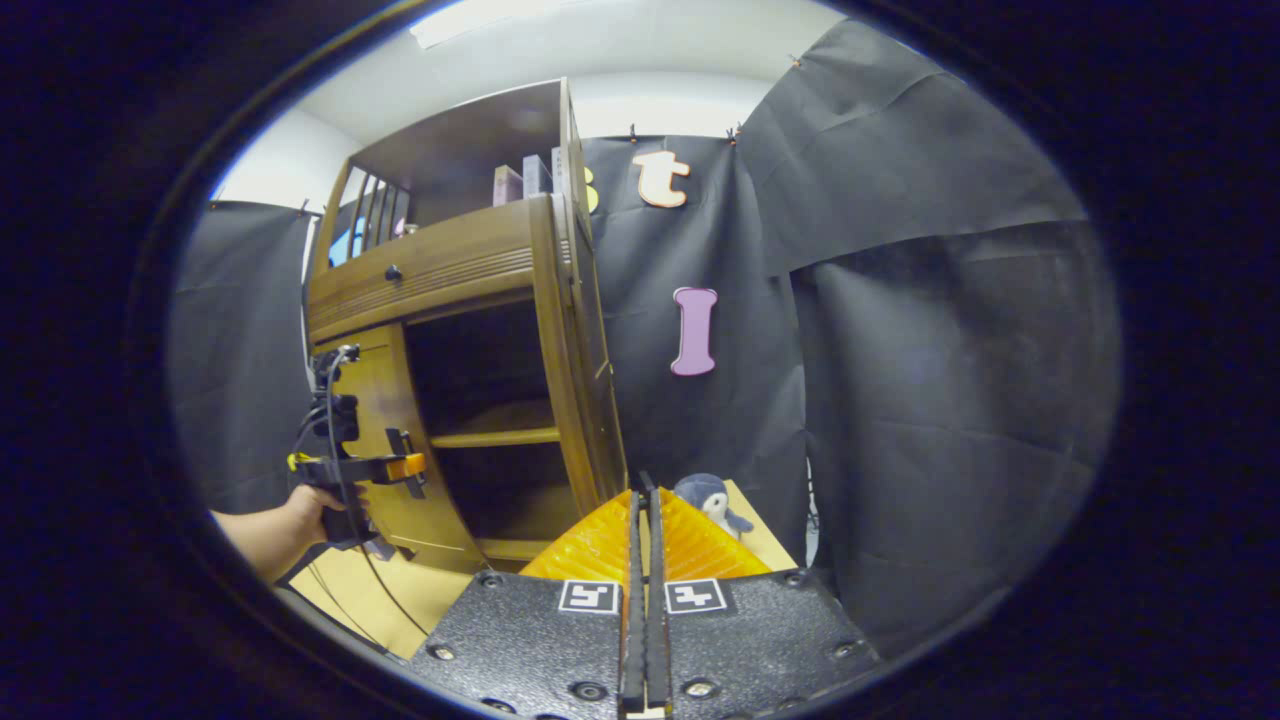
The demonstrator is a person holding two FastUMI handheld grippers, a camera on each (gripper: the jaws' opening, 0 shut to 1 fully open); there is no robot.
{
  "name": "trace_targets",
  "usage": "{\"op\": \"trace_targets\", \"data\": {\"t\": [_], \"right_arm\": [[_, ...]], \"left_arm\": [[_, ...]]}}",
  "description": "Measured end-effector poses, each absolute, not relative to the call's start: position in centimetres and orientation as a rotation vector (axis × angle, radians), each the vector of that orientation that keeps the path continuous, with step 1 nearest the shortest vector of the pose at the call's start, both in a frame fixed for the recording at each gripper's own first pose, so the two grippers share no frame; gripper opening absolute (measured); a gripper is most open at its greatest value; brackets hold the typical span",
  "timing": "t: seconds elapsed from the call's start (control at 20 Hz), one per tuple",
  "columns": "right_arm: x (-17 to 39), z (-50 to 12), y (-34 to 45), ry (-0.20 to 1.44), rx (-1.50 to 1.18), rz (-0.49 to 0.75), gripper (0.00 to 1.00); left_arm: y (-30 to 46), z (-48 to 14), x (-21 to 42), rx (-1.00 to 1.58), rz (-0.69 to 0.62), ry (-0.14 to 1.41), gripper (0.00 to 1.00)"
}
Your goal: Open the right door of the double-door shoe cabinet with the right hand, and open the left door with the left hand.
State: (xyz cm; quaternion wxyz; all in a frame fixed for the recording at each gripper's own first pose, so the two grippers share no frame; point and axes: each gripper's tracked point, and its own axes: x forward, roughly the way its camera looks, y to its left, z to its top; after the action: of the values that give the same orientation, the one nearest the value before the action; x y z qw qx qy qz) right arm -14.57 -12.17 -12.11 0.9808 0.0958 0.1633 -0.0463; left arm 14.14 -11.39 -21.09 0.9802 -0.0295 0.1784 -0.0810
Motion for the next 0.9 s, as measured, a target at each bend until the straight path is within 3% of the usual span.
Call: {"op": "trace_targets", "data": {"t": [0.05, 0.1, 0.2, 0.25, 0.3, 0.35, 0.45, 0.5, 0.55, 0.6, 0.65, 0.7, 0.75, 0.9], "right_arm": [[-14.6, -11.7, -11.9, 0.320, 0.198, -0.090, 0.05], [-14.7, -11.4, -11.9, 0.312, 0.197, -0.092, 0.06], [-15.1, -11.1, -11.6, 0.306, 0.190, -0.095, 0.18], [-15.2, -11.3, -11.3, 0.308, 0.184, -0.090, 0.22], [-15.5, -11.3, -11.0, 0.314, 0.173, -0.085, 0.23], [-15.7, -11.4, -10.9, 0.320, 0.164, -0.080, 0.29], [-15.9, -11.4, -9.7, 0.331, 0.160, -0.046, 0.34], [-15.9, -11.4, -8.9, 0.336, 0.153, -0.024, 0.36], [-15.8, -11.4, -8.3, 0.339, 0.142, -0.007, 0.40], [-15.7, -11.3, -7.8, 0.338, 0.129, 0.008, 0.42], [-15.5, -11.3, -7.3, 0.339, 0.121, 0.021, 0.46], [-15.3, -11.2, -6.9, 0.338, 0.117, 0.035, 0.47], [-15.1, -11.2, -6.4, 0.339, 0.113, 0.046, 0.50], [-14.6, -11.4, -5.5, 0.342, 0.095, 0.065, 0.55]], "left_arm": [[-11.9, -21.3, 14.2, -0.070, -0.180, 0.359, 1.00], [-12.2, -21.1, 14.4, -0.068, -0.187, 0.344, 1.00], [-12.3, -21.0, 14.4, -0.035, -0.204, 0.314, 0.73], [-12.4, -21.1, 14.3, -0.024, -0.209, 0.312, 0.80], [-12.6, -21.0, 14.3, -0.023, -0.227, 0.306, 0.77], [-12.9, -21.1, 14.2, -0.023, -0.242, 0.304, 0.65], [-12.8, -21.1, 14.4, 0.001, -0.260, 0.289, 0.51], [-12.8, -21.1, 14.3, 0.010, -0.265, 0.288, 0.58], [-12.7, -21.2, 14.1, 0.010, -0.272, 0.289, 0.59], [-13.1, -21.2, 14.5, 0.010, -0.273, 0.288, 0.35], [-12.8, -21.2, 14.2, 0.007, -0.273, 0.291, 0.35], [-12.7, -21.0, 14.1, 0.004, -0.271, 0.293, 0.41], [-12.8, -21.2, 14.2, -0.005, -0.267, 0.297, 0.31], [-12.5, -21.2, 14.0, -0.013, -0.262, 0.302, 0.29]]}}
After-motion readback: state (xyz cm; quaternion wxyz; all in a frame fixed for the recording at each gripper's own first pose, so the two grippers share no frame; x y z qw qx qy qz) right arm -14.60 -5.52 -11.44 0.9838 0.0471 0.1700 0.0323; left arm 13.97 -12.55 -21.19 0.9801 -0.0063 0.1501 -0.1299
